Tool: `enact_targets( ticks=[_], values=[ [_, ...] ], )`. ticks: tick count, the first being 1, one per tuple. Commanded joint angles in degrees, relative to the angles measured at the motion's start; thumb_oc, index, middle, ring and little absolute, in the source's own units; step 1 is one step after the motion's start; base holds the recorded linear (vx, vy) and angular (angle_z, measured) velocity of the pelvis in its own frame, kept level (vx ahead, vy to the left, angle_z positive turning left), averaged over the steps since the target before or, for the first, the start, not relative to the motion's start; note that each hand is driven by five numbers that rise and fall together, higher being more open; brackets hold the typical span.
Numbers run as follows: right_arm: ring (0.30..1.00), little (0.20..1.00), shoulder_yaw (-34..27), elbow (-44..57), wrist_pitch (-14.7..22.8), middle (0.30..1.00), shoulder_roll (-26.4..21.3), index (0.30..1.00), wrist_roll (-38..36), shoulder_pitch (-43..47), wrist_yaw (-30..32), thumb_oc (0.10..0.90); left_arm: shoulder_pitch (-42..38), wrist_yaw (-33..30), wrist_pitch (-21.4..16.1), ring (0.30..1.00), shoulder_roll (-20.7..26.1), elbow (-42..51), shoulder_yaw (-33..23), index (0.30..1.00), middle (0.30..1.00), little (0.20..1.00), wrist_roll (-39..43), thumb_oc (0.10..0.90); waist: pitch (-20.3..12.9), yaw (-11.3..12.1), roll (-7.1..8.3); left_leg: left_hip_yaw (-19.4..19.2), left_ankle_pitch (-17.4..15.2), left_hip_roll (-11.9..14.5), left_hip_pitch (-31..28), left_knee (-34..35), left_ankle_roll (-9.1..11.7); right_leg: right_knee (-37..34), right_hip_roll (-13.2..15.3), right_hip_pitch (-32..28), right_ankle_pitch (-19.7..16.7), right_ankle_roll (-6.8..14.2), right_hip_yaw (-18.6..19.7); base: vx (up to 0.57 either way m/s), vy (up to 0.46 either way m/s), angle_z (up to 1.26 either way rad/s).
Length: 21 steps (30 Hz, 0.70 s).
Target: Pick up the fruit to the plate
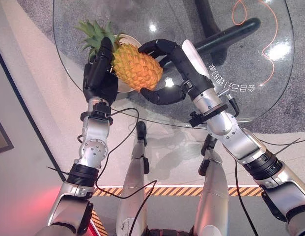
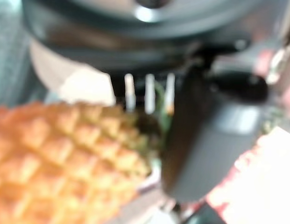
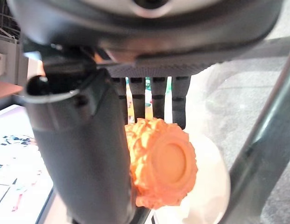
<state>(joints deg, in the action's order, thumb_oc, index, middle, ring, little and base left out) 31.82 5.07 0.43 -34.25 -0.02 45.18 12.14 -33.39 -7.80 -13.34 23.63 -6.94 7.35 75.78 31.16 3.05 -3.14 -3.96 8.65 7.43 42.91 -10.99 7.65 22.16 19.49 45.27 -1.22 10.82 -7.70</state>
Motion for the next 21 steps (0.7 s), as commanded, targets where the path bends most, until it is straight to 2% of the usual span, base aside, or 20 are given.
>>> enact_targets(
  ticks=[1,6,7,8,9,10,21],
  values=[
    [0.3,0.2,3.22,8.93,6.49,0.3,1.72,0.3,0.53,8.97,-2.38,0.1,-7.57,7.92,-1.5,0.3,0.41,10.69,5.28,0.3,0.3,0.2,-3.37,0.1,-1.36,0.36,-0.3,0.84,-3.32,-1.03,-1.39,-3.18,-1.9,-8.27,-0.67,-3.53,-6.11,-0.34,-4.64,0.0,0.0,0.0],
    [0.3,0.2,3.15,8.67,6.53,0.3,1.87,0.3,0.87,9.01,-2.04,0.1,-7.75,7.88,-1.97,0.3,0.29,10.66,5.13,0.3,0.3,0.2,-3.32,0.1,-1.36,0.39,-0.27,0.87,-3.26,-1.1,-1.46,-3.09,-1.91,-8.34,-0.67,-3.61,-6.19,-0.32,-4.74,0.0,0.0,0.0],
    [0.378,0.291,3.14,8.56,6.41,0.378,1.96,0.378,0.8,8.9,-1.38,0.191,-7.74,8.03,-2.35,0.3,0.25,10.6,5.09,0.3,0.3,0.2,-3.3,0.1,-1.36,0.41,-0.28,0.86,-3.21,-1.1,-1.43,-3.05,-1.9,-8.38,-0.65,-3.61,-6.22,-0.31,-4.74,0.0,0.0,0.0],
    [0.505,0.439,3.11,8.55,6.35,0.505,1.98,0.505,0.73,8.87,-1.3,0.339,-7.75,8.03,-2.4,0.3,0.22,10.57,5.08,0.3,0.3,0.2,-3.32,0.1,-1.36,0.39,-0.28,0.85,-3.22,-1.09,-1.43,-3.06,-1.89,-8.38,-0.65,-3.6,-6.22,-0.31,-4.73,0.0,0.0,0.0],
    [0.594,0.543,2.97,8.45,6.22,0.594,2.04,0.594,0.28,8.82,-0.93,0.443,-7.8,7.97,-2.54,0.3,0.15,10.51,5.05,0.3,0.3,0.2,-3.34,0.1,-1.36,0.38,-0.28,0.85,-3.22,-1.07,-1.49,-3.02,-1.88,-8.39,-0.65,-3.64,-6.2,-0.32,-4.7,0.0,0.0,0.0],
    [0.9,0.9,2.81,8.23,6.36,0.9,2.05,0.9,0.09,8.79,-0.47,0.8,-7.85,8.0,-2.69,0.3,0.12,10.47,5.01,0.3,0.3,0.2,-3.36,0.1,-1.36,0.36,-0.27,0.86,-3.22,-1.05,-1.55,-2.94,-1.88,-8.41,-0.65,-3.67,-6.18,-0.32,-4.7,0.0,0.0,0.0],
    [0.9,0.9,0.21,8.01,6.89,0.9,3.25,0.9,0.28,7.17,3.1,0.8,-7.9,6.73,-3.97,0.3,-0.59,10.73,4.21,0.3,0.3,0.2,-4.51,0.1,-1.36,0.03,-0.24,0.66,-3.21,-0.99,-1.71,-2.7,-1.93,-8.44,-0.81,-3.59,-6.19,-0.3,-4.46,0.0,0.0,0.0]
  ],
)
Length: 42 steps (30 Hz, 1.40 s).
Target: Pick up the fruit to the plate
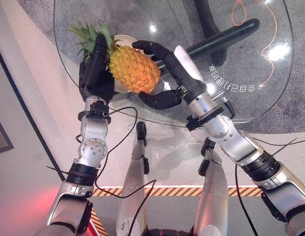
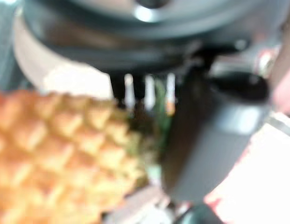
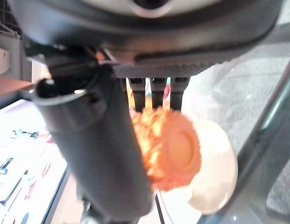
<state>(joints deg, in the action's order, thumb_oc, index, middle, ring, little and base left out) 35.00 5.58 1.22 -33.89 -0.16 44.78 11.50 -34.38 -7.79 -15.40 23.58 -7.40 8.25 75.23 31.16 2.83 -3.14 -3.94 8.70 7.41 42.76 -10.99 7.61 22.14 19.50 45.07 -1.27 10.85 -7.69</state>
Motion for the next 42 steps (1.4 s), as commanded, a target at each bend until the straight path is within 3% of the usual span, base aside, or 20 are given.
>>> enact_targets(
  ticks=[1,21,35,42],
  values=[
    [0.9,0.9,-3.2,7.41,6.24,0.9,3.07,0.9,0.38,7.33,3.81,0.8,-6.92,6.73,-1.92,0.3,-0.66,11.1,3.21,0.3,0.3,0.2,-4.16,0.1,-1.36,0.21,-0.25,0.65,-3.27,-0.97,-1.57,-2.67,-1.88,-8.43,-0.83,-3.38,-6.12,-0.32,-4.42,0.0,0.0,0.0],
    [0.9,0.9,-5.51,7.81,6.72,0.9,3.44,0.9,1.04,6.27,6.2,0.8,-6.81,2.56,-5.14,0.3,-0.32,11.16,1.62,0.3,0.3,0.2,-11.06,0.1,-1.36,0.14,-0.29,0.37,-3.06,-0.91,-2.29,-1.98,-1.86,-8.95,-0.95,-4.08,-6.13,-0.33,-4.39,0.0,0.0,0.0],
    [0.9,0.9,-8.32,7.69,7.12,0.9,4.74,0.9,-0.71,4.67,10.02,0.8,-6.47,-4.93,-10.17,0.3,-0.95,11.26,-0.59,0.3,0.3,0.2,-17.95,0.1,-1.36,0.05,-0.1,0.22,-2.92,-0.72,-2.21,-1.73,-1.78,-8.75,-1.3,-3.88,-5.81,-0.56,-4.23,0.0,0.0,0.0],
    [0.9,0.9,-10.51,8.92,7.45,0.9,7.0,0.9,-6.27,2.86,9.86,0.8,-5.89,-9.78,-13.98,0.3,-1.95,11.96,-2.38,0.3,0.3,0.2,-20.68,0.1,-1.36,-0.07,0.23,0.18,-2.93,-0.53,-2.24,-1.66,-1.75,-8.59,-1.55,-3.84,-5.61,-0.68,-4.1,0.0,0.0,0.0]
  ],
)
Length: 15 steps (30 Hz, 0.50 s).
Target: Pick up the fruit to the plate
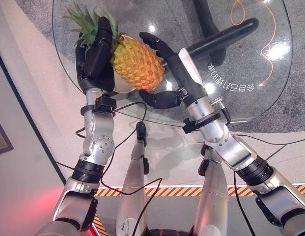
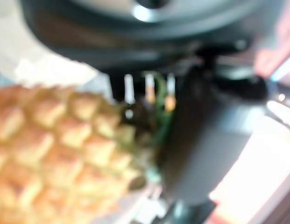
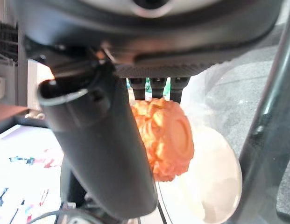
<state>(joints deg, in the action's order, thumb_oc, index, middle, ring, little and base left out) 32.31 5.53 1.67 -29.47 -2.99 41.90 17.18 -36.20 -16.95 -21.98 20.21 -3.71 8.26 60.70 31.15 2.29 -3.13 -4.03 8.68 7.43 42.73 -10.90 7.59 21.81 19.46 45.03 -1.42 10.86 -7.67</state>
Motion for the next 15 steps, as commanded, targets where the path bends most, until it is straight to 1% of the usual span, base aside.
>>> enact_targets(
  ticks=[1,5,7,12,15],
  values=[
    [0.9,0.9,-7.82,9.09,6.99,0.9,2.75,0.9,-4.16,5.54,4.16,0.8,-4.04,-1.27,-7.82,0.3,1.3,8.45,-2.47,0.3,0.3,0.2,-6.57,0.1,-1.36,0.47,0.22,0.27,-2.91,-0.54,-2.19,-1.76,-1.74,-8.23,-1.51,-3.77,-5.46,-0.71,-4.1,0.0,0.0,0.0],
    [0.9,0.9,-7.88,10.02,6.76,0.9,4.37,0.9,-4.5,4.96,4.57,0.8,-4.07,-4.41,-9.2,0.3,0.46,8.85,-2.96,0.3,0.3,0.2,-9.14,0.1,-1.36,0.46,0.42,0.3,-2.8,-0.54,-2.13,-1.61,-1.65,-8.29,-1.68,-3.74,-5.42,-0.79,-4.01,0.0,0.0,0.0],
    [0.9,0.9,-7.85,10.18,6.76,0.9,4.87,0.9,-4.15,5.01,4.93,0.8,-4.14,-5.53,-9.3,0.3,0.18,9.1,-3.14,0.3,0.3,0.2,-9.96,0.1,-1.36,0.5,0.48,0.23,-2.75,-0.51,-2.07,-1.66,-1.66,-8.27,-1.73,-3.76,-5.4,-0.84,-4.02,0.0,0.0,0.0],
    [0.9,0.9,-8.06,10.57,6.79,0.9,5.31,0.9,-4.39,5.18,5.36,0.8,-4.26,-8.11,-9.77,0.3,-0.02,8.94,-3.48,0.3,0.3,0.2,-12.7,0.1,-1.36,0.49,0.61,0.08,-2.62,-0.46,-2.25,-1.49,-1.65,-8.36,-1.82,-3.96,-5.42,-0.85,-4.04,0.0,0.0,0.0],
    [0.9,0.9,-8.2,11.04,6.87,0.9,5.43,0.9,-4.42,5.17,5.47,0.8,-4.52,-10.86,-10.65,0.3,0.19,8.66,-3.75,0.3,0.3,0.2,-15.94,0.1,-1.36,0.45,0.71,0.02,-2.55,-0.38,-2.28,-1.45,-1.57,-8.42,-1.84,-4.06,-5.44,-0.83,-4.03,0.0,0.0,0.0]
  ],
)
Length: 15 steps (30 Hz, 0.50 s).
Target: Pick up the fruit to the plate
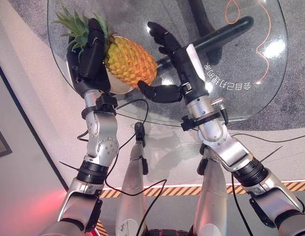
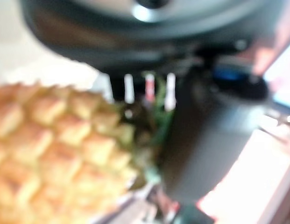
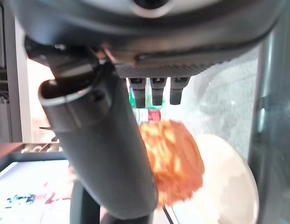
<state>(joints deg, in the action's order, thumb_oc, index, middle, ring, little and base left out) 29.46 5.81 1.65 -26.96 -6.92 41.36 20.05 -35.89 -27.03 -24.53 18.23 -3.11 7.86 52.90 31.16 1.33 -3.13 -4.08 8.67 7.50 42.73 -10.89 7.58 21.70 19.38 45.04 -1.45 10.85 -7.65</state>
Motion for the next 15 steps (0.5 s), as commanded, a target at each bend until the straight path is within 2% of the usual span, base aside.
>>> enact_targets(
  ticks=[1,5,15],
  values=[
    [0.9,0.9,-5.48,10.76,6.92,0.9,2.97,0.9,-0.31,5.71,2.58,0.8,-5.04,-1.85,-8.45,0.3,2.27,7.83,-3.53,0.3,0.3,0.2,-9.52,0.1,-1.36,1.39,0.77,0.08,-2.53,-0.42,-2.26,-1.5,-1.52,-8.29,-1.76,-4.05,-5.42,-0.78,-4.03,0.0,0.0,0.0],
    [0.9,0.9,-5.37,10.39,6.58,0.9,3.05,0.9,-0.06,5.93,2.96,0.8,-5.48,-6.5,-9.79,0.3,2.84,7.26,-4.05,0.3,0.3,0.2,-15.82,0.1,-1.36,1.43,0.85,0.07,-2.45,-0.32,-2.32,-1.48,-1.41,-8.35,-1.83,-4.18,-5.4,-0.83,-3.97,0.0,0.0,0.0],
    [0.9,0.9,-5.28,10.15,6.29,0.9,3.04,0.9,0.52,5.93,3.87,0.8,-6.11,-12.96,-10.64,0.3,4.18,5.94,-4.84,0.3,0.3,0.2,-25.85,0.1,-1.36,1.54,1.05,0.03,-2.34,-0.24,-2.49,-1.27,-1.18,-8.46,-2.01,-4.43,-5.26,-0.92,-3.93,0.0,0.0,0.0]
  ],
)
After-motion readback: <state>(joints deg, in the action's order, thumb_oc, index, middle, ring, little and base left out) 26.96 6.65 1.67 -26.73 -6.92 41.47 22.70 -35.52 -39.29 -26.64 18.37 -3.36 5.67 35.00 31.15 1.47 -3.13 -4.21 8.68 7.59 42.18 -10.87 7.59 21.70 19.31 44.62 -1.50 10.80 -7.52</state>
